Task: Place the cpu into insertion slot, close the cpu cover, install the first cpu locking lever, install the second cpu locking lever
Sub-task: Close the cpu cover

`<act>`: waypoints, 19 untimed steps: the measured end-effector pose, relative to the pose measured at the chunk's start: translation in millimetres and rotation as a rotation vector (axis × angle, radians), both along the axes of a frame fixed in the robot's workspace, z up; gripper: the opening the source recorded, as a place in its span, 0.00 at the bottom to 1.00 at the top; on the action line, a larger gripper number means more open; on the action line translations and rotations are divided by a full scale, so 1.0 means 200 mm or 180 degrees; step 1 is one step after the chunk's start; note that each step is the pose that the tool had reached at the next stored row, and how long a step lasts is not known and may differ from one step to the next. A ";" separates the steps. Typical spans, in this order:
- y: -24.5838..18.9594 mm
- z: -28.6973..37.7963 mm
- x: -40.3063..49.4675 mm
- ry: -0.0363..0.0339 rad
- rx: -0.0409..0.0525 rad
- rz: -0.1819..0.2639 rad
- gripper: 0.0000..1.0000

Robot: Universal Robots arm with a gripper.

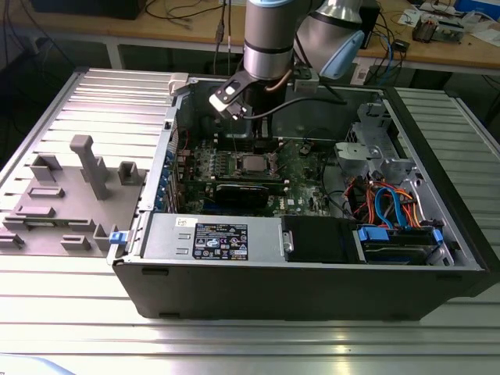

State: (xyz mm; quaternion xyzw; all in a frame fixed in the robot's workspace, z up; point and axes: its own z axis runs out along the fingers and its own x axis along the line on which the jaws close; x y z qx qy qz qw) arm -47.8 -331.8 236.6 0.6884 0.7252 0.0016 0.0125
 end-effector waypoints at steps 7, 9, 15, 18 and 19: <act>0.000 0.002 0.000 0.0000 -0.0001 -0.0056 0.11; 0.000 0.002 0.000 0.0013 -0.0002 -0.0057 0.11; 0.000 0.003 0.003 0.0053 -0.0001 -0.0061 0.11; 0.001 0.037 0.003 0.0053 -0.0008 -0.0062 0.11; 0.002 0.049 0.003 0.0053 -0.0012 -0.0063 0.11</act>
